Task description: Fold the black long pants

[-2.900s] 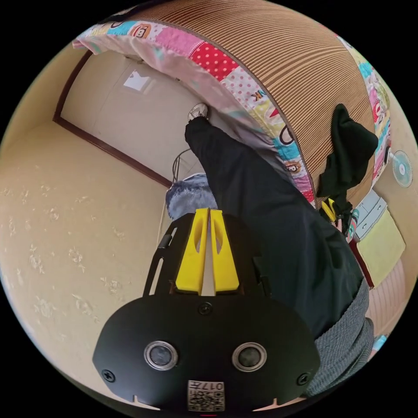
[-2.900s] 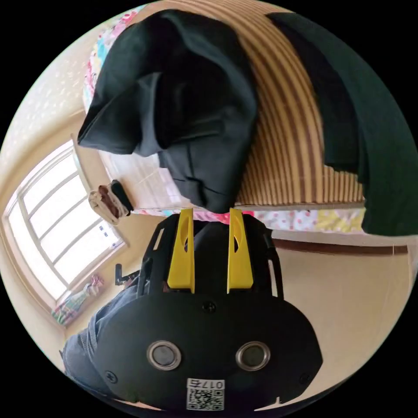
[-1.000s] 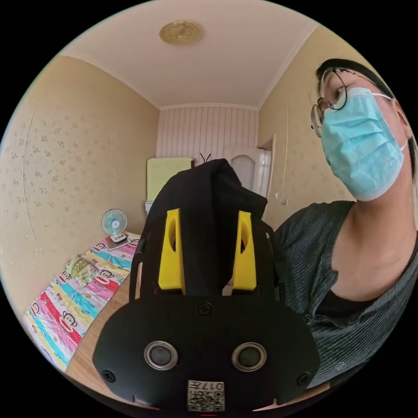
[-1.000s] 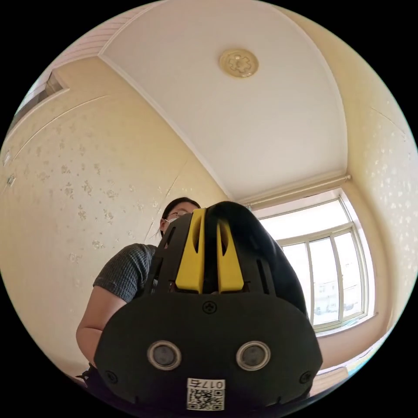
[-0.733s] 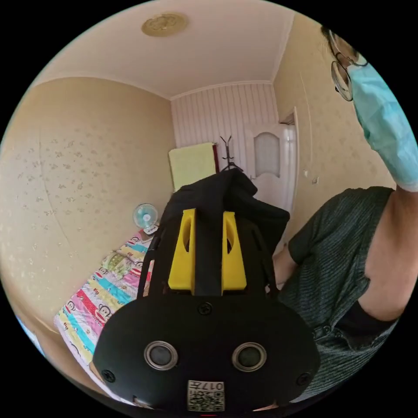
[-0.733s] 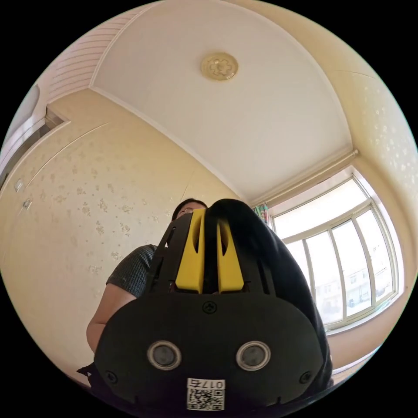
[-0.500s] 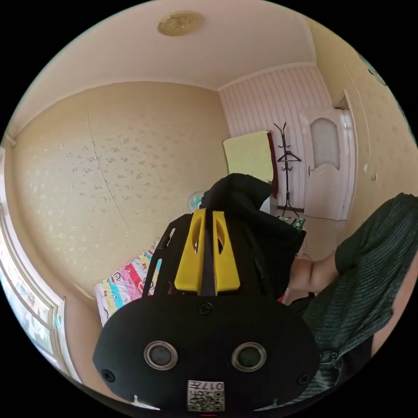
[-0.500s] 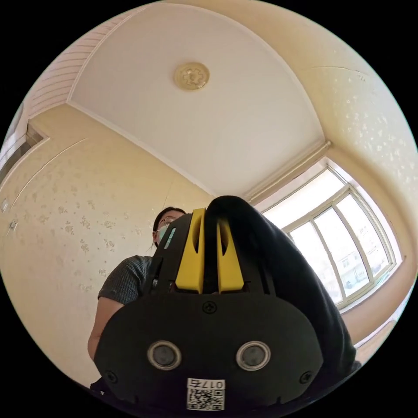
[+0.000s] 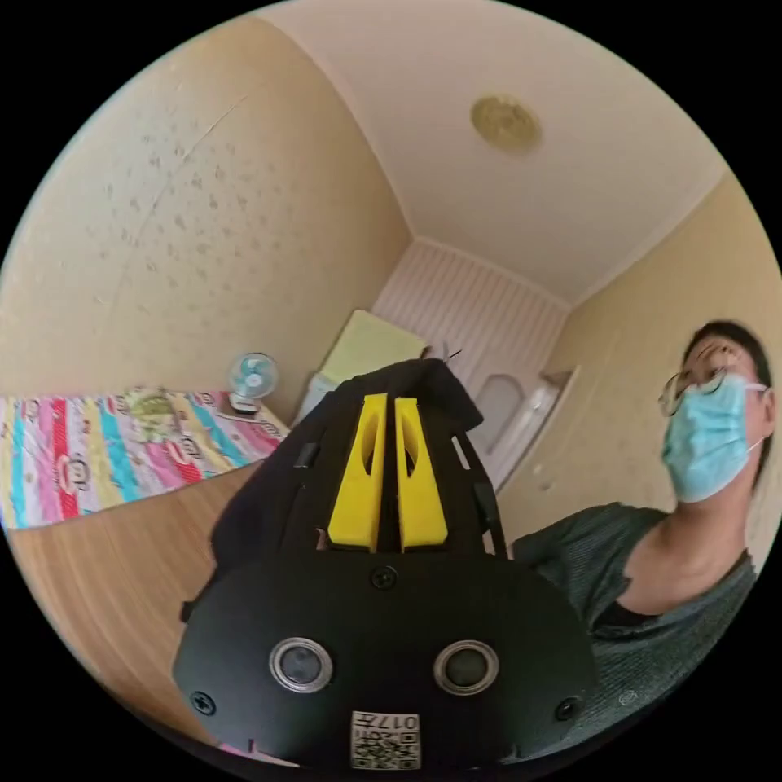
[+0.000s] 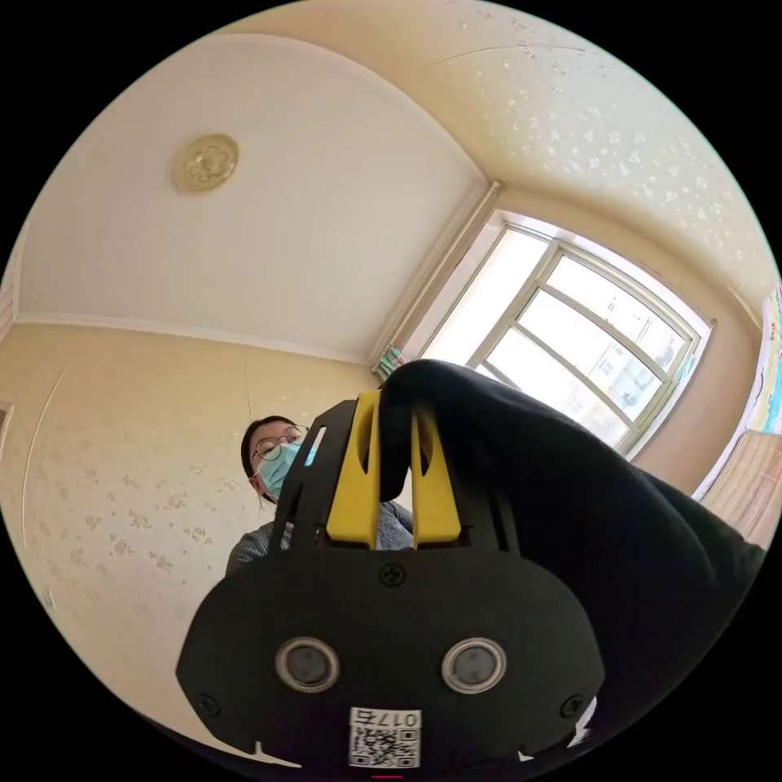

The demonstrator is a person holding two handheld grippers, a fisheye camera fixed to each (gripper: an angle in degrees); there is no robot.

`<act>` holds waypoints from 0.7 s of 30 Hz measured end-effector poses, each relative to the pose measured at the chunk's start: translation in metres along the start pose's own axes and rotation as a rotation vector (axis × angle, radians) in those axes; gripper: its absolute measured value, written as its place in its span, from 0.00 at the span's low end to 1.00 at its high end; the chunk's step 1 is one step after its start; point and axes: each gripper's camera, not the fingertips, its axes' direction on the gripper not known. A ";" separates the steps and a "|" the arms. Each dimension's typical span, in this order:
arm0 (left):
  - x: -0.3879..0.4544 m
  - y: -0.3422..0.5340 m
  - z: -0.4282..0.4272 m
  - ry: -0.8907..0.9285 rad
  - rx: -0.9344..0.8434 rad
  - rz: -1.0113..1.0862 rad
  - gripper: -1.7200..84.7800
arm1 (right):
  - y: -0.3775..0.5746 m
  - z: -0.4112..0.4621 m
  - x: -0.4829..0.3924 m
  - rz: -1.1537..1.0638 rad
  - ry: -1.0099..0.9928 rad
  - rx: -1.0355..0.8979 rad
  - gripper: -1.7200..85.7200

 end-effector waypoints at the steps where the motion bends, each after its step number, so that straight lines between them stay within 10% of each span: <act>1: -0.003 0.000 -0.001 0.031 0.025 -0.007 0.01 | 0.002 0.010 0.003 0.022 0.036 -0.040 0.09; 21: 0.132 -0.067 0.029 -0.202 0.258 0.339 0.01 | 0.315 0.126 -0.026 -0.215 1.323 -0.081 0.16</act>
